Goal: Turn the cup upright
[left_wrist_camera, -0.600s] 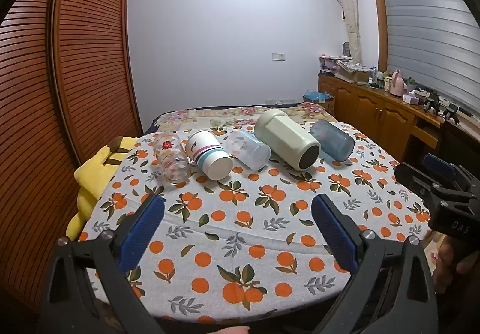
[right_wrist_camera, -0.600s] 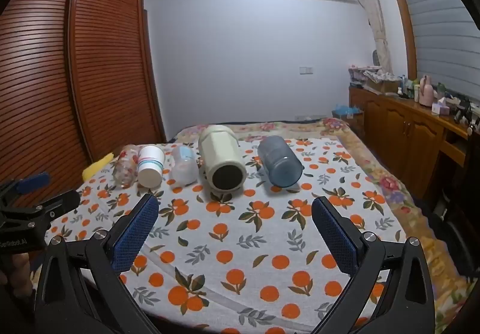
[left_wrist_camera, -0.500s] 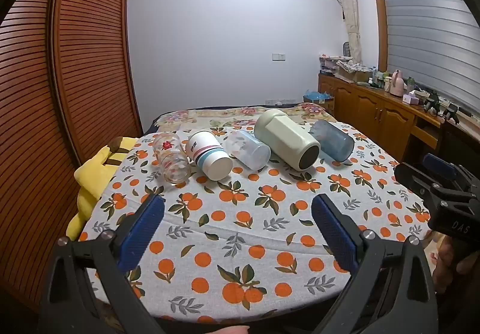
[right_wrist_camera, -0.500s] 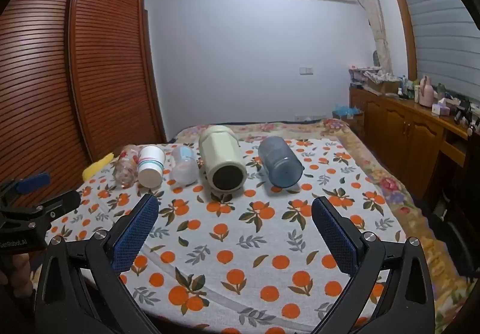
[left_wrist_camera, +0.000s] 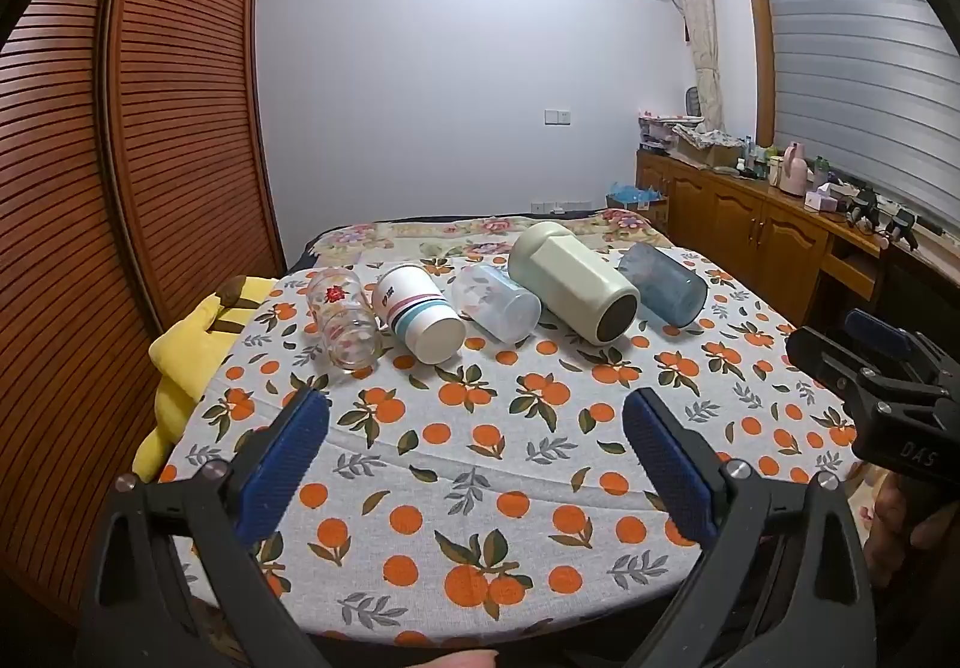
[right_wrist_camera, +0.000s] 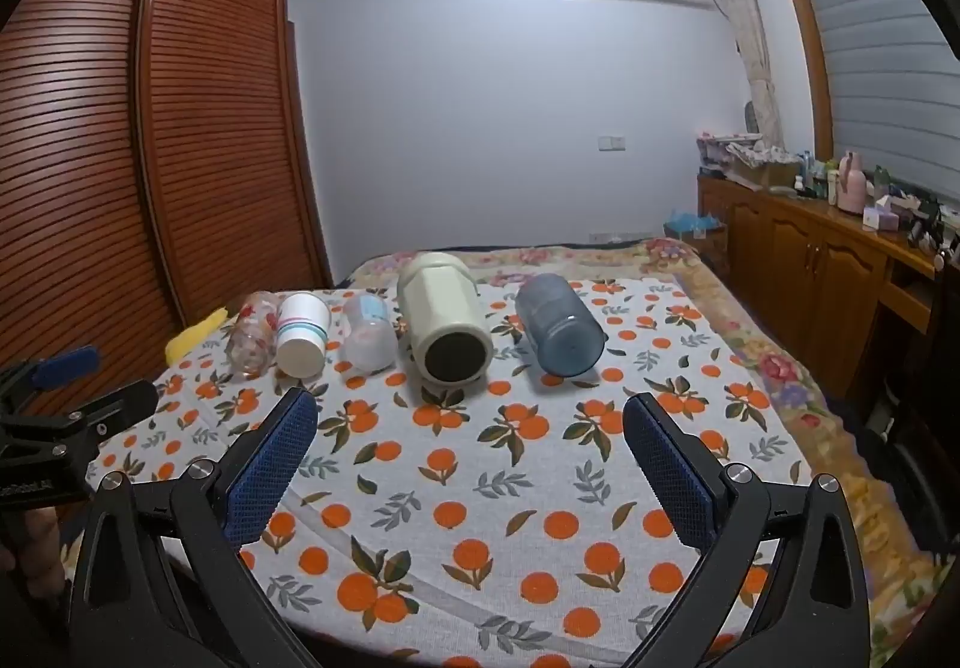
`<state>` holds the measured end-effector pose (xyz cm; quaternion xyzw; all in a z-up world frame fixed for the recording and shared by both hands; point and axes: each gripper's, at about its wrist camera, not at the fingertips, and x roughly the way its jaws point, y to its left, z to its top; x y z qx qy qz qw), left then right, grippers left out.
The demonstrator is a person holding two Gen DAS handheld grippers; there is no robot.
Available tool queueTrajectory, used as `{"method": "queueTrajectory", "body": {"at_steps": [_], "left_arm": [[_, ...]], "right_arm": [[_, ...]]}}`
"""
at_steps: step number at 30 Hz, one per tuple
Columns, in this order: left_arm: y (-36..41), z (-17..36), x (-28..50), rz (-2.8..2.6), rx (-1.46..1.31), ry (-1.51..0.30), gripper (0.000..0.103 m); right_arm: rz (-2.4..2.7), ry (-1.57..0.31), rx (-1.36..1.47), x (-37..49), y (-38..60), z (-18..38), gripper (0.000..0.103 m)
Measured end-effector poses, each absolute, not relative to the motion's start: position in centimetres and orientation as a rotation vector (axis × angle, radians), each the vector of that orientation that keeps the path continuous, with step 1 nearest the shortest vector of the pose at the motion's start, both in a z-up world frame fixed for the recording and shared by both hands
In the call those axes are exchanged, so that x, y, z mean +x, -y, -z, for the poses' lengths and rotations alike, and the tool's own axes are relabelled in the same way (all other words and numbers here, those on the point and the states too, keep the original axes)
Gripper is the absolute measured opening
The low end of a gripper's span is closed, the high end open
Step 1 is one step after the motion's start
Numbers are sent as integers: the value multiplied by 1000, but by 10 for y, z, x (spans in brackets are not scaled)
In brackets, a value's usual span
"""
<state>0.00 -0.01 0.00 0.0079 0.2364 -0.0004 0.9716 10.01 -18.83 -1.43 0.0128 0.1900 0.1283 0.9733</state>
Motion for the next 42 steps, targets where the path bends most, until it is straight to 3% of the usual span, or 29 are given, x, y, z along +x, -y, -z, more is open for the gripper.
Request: {"method": "queueTrajectory", "body": {"at_steps": [42], "left_arm": [[0, 0, 0, 1, 16, -471, 100]], "right_arm": [[-259, -377, 25, 99, 189, 14, 103]]}}
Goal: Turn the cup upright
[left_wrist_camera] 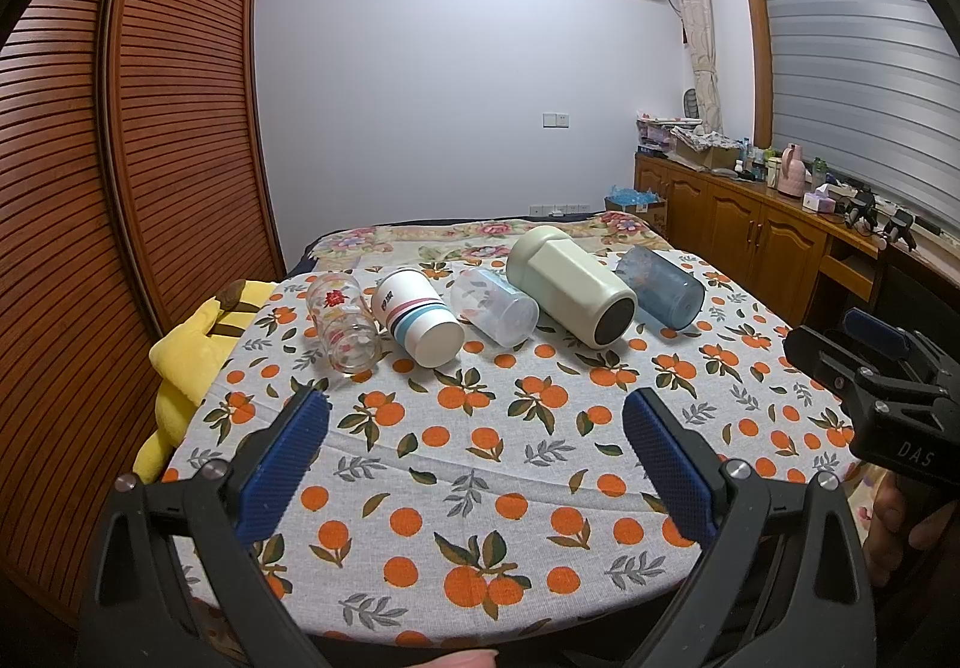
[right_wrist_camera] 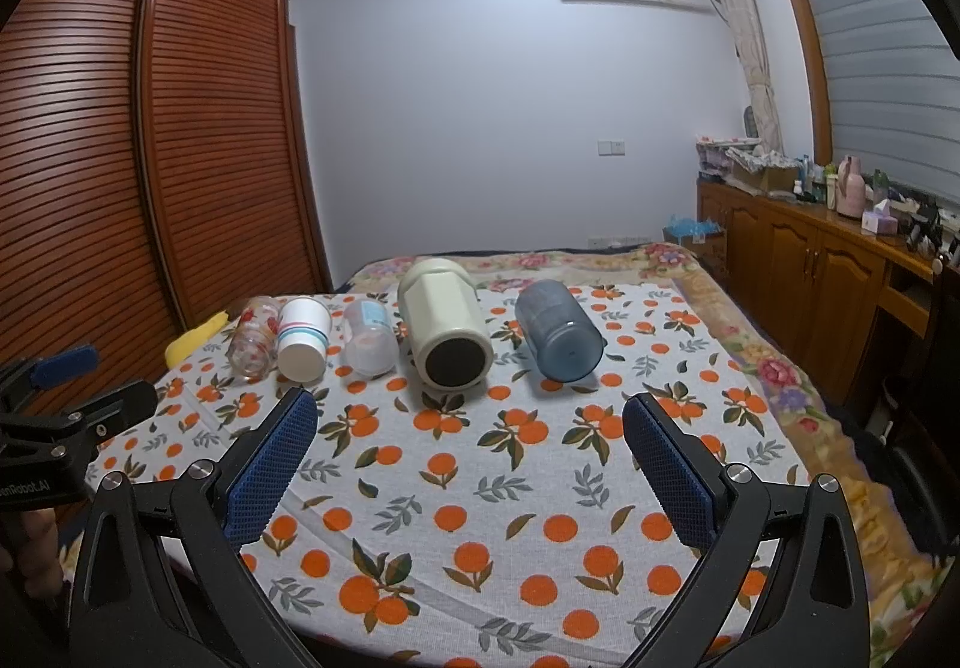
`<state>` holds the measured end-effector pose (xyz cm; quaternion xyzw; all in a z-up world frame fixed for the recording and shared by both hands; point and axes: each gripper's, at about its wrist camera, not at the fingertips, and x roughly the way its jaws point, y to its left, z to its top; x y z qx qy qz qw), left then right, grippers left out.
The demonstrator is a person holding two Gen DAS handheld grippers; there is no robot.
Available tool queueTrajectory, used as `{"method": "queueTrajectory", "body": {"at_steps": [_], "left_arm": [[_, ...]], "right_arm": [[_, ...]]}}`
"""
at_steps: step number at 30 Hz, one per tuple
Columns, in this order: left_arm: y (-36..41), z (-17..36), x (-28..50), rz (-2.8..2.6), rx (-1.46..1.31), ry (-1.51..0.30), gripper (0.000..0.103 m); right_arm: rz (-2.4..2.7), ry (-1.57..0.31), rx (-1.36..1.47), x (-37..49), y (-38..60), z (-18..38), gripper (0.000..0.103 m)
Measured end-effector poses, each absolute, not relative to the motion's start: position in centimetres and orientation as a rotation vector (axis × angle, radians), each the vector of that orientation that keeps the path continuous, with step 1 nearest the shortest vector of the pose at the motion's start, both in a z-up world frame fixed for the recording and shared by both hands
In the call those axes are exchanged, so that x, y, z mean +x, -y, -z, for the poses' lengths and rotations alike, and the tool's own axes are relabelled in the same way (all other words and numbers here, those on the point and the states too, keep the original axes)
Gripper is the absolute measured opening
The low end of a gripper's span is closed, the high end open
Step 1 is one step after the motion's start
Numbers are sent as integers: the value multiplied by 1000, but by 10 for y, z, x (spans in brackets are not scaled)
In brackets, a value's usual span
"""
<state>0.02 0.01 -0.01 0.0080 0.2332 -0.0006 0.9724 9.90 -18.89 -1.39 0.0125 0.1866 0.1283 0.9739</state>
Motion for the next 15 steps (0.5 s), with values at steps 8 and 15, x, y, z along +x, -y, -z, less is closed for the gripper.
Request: {"method": "queueTrajectory", "body": {"at_steps": [8, 15], "left_arm": [[0, 0, 0, 2, 16, -470, 100], [3, -4, 1, 2, 15, -476, 100]], "right_arm": [[-255, -377, 25, 100, 189, 15, 103], [-250, -379, 24, 99, 189, 12, 103]]}}
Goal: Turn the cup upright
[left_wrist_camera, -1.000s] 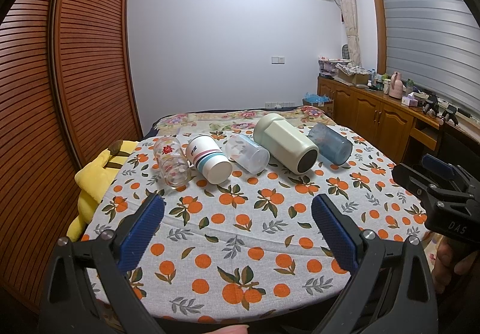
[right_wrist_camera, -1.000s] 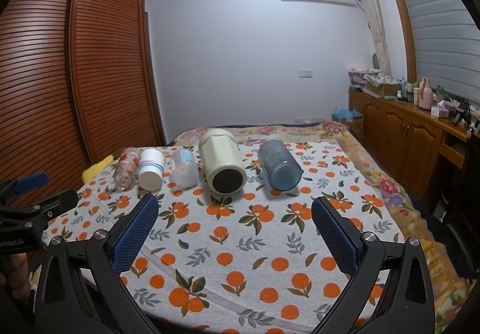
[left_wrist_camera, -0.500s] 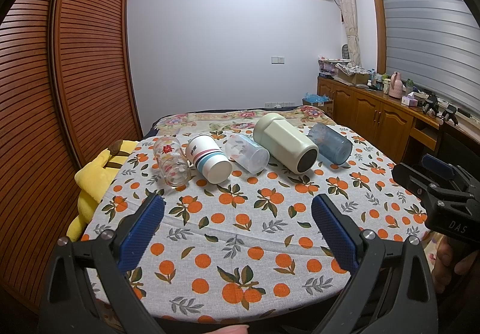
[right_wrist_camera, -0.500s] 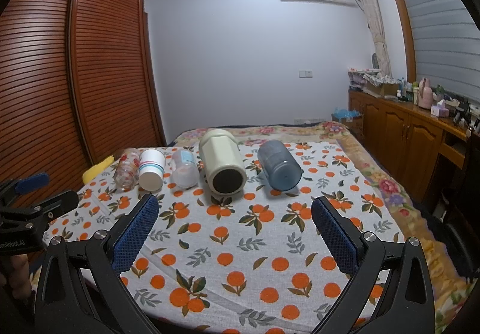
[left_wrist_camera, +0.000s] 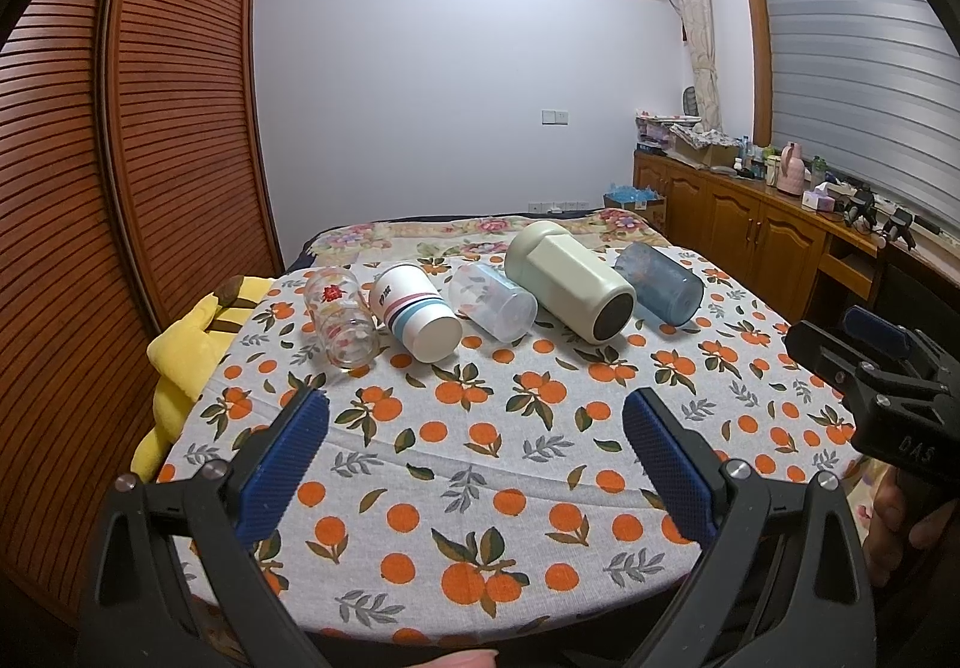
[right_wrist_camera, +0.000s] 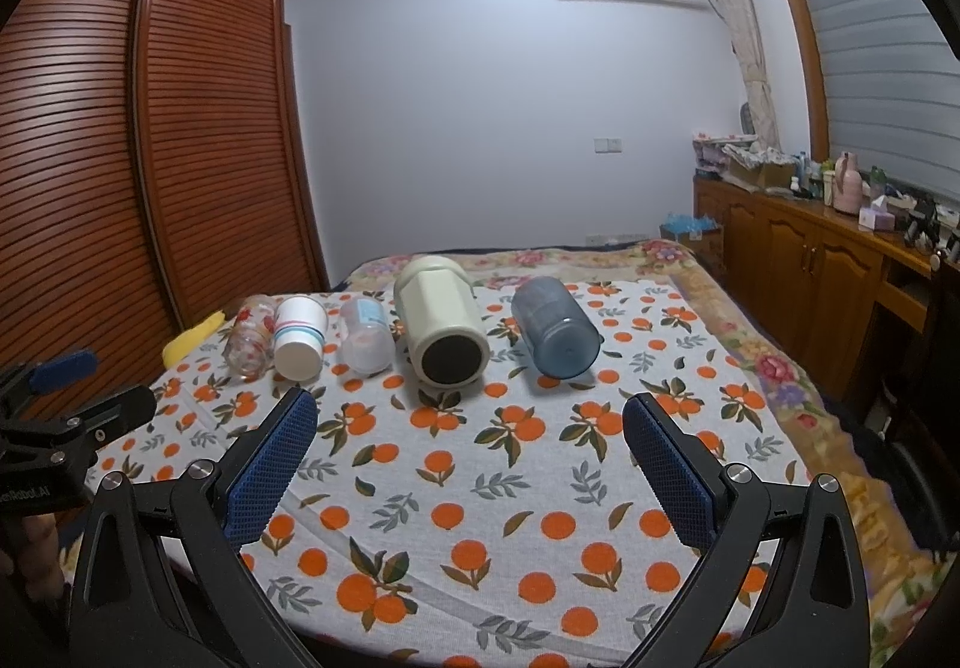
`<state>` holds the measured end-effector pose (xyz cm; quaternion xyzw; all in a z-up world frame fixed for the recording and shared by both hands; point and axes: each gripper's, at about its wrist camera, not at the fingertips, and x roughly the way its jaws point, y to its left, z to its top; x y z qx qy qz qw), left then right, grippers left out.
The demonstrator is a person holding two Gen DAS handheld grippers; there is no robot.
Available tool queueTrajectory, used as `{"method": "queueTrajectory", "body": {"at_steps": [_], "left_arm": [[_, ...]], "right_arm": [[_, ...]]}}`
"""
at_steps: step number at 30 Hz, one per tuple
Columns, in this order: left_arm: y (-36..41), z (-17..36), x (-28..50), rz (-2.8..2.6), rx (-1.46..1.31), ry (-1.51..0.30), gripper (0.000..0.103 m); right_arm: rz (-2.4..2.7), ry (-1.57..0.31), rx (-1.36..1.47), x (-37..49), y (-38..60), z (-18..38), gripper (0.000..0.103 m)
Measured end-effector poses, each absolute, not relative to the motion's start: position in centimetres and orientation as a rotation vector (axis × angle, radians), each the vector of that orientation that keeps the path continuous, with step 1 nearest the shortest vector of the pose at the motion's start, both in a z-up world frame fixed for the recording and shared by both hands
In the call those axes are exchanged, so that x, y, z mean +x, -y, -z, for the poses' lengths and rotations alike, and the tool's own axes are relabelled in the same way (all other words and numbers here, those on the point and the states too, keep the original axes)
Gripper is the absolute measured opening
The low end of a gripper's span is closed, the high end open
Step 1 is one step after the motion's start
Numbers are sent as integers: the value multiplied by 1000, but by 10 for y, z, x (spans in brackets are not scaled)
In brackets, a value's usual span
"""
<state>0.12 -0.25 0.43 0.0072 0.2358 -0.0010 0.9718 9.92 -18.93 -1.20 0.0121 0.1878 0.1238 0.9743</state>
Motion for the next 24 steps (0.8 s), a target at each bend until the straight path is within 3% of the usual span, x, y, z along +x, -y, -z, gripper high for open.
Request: {"method": "queueTrajectory", "body": {"at_steps": [24], "left_arm": [[0, 17, 24, 23, 10, -514, 100]], "right_arm": [[-258, -413, 24, 116, 192, 17, 103]]}}
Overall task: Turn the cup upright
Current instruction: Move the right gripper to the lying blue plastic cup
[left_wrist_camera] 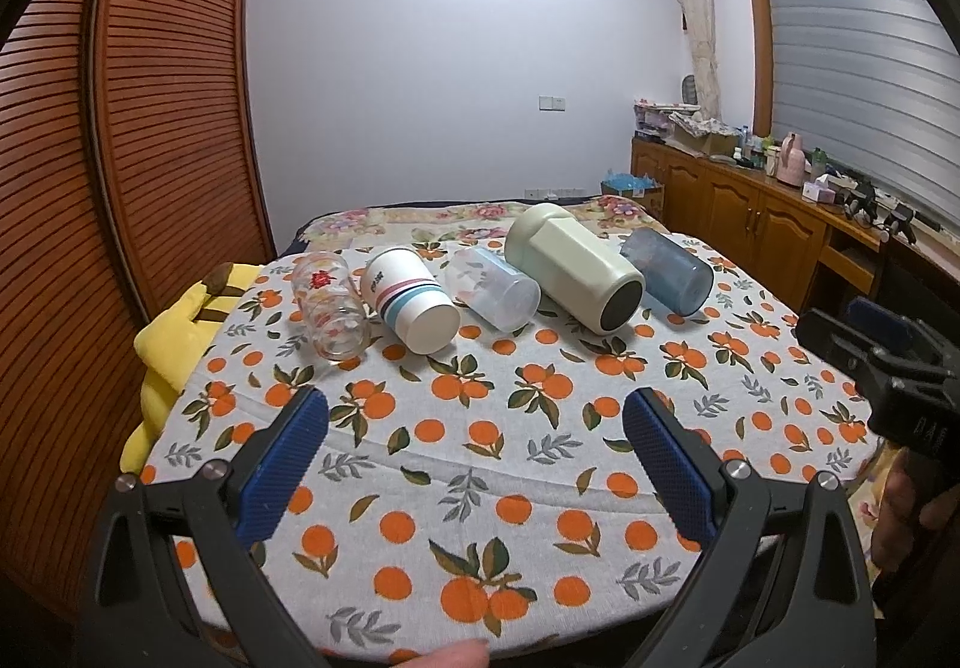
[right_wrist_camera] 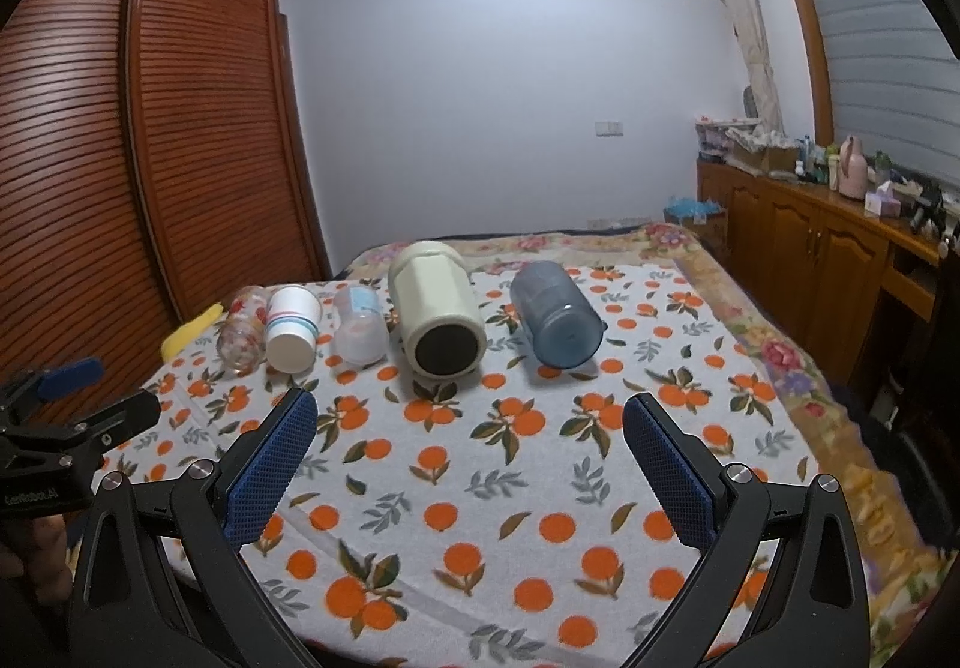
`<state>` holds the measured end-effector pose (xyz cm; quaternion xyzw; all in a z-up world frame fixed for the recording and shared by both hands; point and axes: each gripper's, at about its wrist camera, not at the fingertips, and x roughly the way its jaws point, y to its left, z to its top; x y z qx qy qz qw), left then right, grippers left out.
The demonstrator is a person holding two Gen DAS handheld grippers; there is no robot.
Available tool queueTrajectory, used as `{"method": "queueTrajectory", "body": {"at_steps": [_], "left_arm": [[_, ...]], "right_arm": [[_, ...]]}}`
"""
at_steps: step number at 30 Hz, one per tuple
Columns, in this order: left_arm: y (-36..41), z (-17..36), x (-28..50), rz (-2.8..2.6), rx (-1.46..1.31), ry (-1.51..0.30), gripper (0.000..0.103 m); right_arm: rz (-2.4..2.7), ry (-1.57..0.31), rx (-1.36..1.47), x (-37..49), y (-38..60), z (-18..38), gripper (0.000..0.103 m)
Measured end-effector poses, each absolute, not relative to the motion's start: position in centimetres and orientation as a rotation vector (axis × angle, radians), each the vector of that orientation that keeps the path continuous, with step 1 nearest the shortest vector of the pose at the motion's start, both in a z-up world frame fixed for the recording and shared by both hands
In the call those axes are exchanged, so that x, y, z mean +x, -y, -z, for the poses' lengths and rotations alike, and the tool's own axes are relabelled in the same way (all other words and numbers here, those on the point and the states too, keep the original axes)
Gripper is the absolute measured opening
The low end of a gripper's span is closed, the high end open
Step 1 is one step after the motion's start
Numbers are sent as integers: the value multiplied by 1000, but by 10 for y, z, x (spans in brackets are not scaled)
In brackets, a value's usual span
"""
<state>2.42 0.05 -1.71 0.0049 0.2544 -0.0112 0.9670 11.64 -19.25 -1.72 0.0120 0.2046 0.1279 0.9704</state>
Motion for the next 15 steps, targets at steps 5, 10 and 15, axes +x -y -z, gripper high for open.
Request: {"method": "queueTrajectory", "body": {"at_steps": [5, 10, 15], "left_arm": [[1, 28, 44, 36, 25, -544, 100], [3, 33, 63, 64, 35, -565, 99], [6, 34, 76, 104, 31, -574, 99]], "right_arm": [[-264, -415, -5, 137, 190, 16, 101], [-289, -442, -29, 158, 186, 14, 99], [-293, -467, -50, 181, 189, 8, 98]]}}
